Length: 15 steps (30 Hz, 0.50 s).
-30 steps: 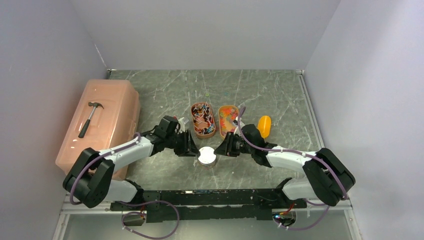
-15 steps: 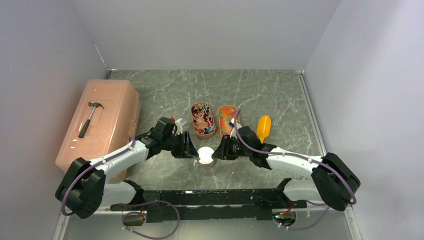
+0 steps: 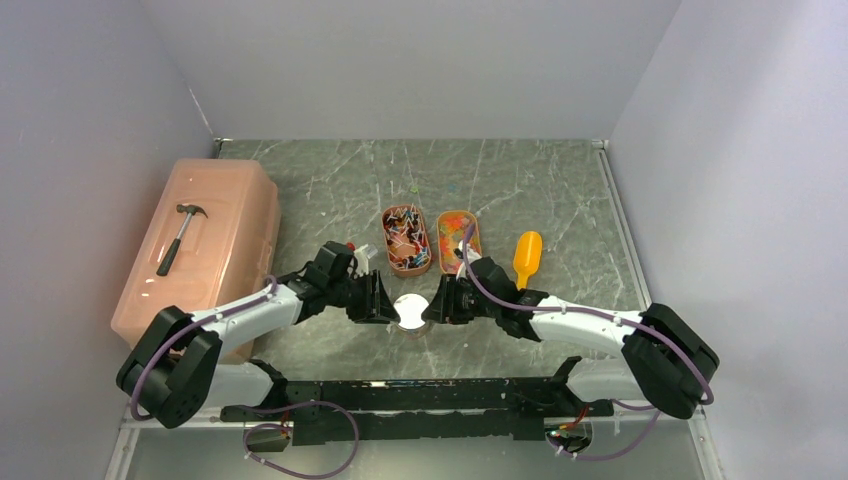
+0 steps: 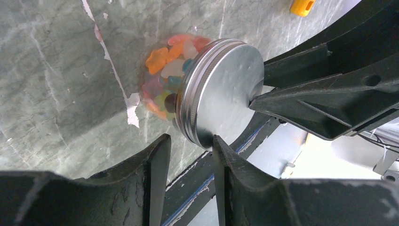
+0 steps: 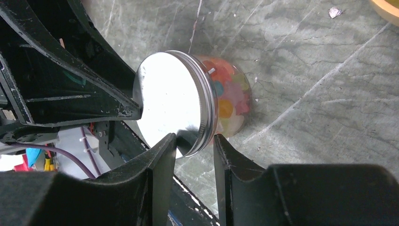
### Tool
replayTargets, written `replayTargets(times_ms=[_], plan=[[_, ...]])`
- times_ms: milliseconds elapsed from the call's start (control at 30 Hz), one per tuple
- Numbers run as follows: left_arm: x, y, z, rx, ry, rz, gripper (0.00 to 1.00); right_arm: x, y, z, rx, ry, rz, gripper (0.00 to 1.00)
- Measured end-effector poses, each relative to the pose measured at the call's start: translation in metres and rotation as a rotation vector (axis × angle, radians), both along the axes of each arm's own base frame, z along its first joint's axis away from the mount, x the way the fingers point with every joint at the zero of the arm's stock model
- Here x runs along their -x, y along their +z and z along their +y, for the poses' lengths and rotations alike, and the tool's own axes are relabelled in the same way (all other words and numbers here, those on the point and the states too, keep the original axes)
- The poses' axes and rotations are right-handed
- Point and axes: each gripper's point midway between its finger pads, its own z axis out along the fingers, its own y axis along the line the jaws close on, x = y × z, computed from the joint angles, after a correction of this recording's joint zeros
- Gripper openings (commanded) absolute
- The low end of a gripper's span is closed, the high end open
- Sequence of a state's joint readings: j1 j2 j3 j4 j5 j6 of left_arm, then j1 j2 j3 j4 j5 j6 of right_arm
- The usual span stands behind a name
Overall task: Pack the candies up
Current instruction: Close the bottle lid on the packing bottle.
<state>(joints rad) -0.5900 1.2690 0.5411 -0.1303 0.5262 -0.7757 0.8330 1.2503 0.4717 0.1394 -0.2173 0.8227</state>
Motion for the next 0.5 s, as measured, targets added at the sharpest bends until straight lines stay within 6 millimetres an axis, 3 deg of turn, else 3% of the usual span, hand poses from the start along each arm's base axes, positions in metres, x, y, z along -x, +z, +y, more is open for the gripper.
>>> replayTargets(times_ms=[333,500], plan=[[0.0005,0.0005,-0.0014,0.005,-0.002,-0.005,0.45,-0.0008,0.0001,-0.0001,0.006,-0.014,-0.005,0.36],[0.0035,0.0012,-0.0003,-0.006,-0.012,0.002,0.52,-0.0023,0.0016,-0.0033,0.025,-0.027,-0.02,0.36]])
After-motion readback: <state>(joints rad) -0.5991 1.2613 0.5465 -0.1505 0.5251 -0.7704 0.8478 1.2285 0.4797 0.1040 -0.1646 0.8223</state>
